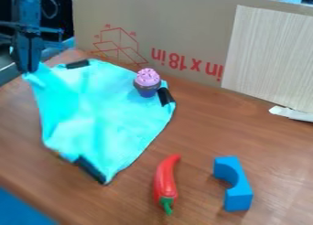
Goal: Unfold the cloth from top right to bottom left
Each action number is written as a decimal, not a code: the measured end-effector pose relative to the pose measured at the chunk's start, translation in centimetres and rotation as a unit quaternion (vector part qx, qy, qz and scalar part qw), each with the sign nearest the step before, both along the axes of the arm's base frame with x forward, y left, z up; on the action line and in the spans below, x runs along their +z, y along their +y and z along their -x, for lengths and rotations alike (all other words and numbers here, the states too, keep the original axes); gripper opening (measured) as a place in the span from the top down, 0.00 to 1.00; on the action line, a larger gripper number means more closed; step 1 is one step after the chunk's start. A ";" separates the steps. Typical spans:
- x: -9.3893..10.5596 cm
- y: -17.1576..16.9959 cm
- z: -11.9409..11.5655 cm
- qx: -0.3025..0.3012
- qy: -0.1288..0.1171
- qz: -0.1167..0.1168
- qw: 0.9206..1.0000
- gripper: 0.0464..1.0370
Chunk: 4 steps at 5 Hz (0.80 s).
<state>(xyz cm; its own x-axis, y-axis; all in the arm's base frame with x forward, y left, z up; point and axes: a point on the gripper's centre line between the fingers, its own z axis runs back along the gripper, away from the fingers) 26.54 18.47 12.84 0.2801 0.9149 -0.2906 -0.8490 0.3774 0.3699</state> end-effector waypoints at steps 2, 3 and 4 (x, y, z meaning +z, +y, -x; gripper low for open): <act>0.5 0.9 0.7 0.014 0.014 -0.012 1.000 0.84; 0.3 1.3 0.6 0.028 0.010 -0.033 0.999 0.59; 0.5 1.6 0.4 0.042 0.001 -0.053 0.998 0.29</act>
